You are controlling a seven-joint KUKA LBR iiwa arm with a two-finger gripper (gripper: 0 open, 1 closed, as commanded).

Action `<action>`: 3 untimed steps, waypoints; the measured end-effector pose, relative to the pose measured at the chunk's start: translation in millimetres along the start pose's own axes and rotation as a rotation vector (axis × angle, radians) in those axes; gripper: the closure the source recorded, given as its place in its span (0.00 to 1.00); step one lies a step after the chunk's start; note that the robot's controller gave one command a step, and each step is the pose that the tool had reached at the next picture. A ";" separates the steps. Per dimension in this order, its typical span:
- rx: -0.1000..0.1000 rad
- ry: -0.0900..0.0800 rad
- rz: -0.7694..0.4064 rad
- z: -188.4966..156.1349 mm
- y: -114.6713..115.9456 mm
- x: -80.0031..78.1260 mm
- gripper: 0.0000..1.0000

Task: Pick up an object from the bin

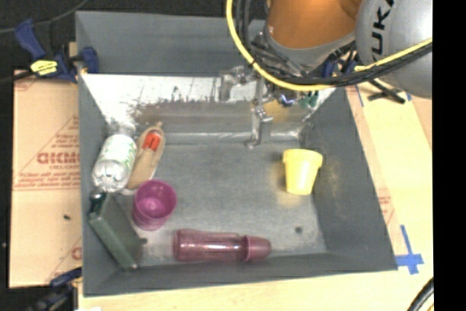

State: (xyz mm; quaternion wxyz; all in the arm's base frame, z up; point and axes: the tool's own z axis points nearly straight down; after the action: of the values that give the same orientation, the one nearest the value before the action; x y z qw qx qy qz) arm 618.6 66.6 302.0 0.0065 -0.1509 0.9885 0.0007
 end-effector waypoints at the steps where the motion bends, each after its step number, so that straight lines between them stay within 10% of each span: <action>1: -0.001 0.013 -0.009 -39.3 -44.2 64.3 0.00; 2: -0.001 -0.003 0.233 27.2 49.3 68.6 1.00; 3: 0.000 -0.004 0.234 26.9 48.7 68.4 1.00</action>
Offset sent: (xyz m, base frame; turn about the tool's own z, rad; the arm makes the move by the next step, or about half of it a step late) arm -0.0805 0.0264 -0.0284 0.2342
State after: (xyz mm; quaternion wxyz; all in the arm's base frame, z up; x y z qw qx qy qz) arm 539.1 92.8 274.3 0.0081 -0.0345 0.9994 0.0019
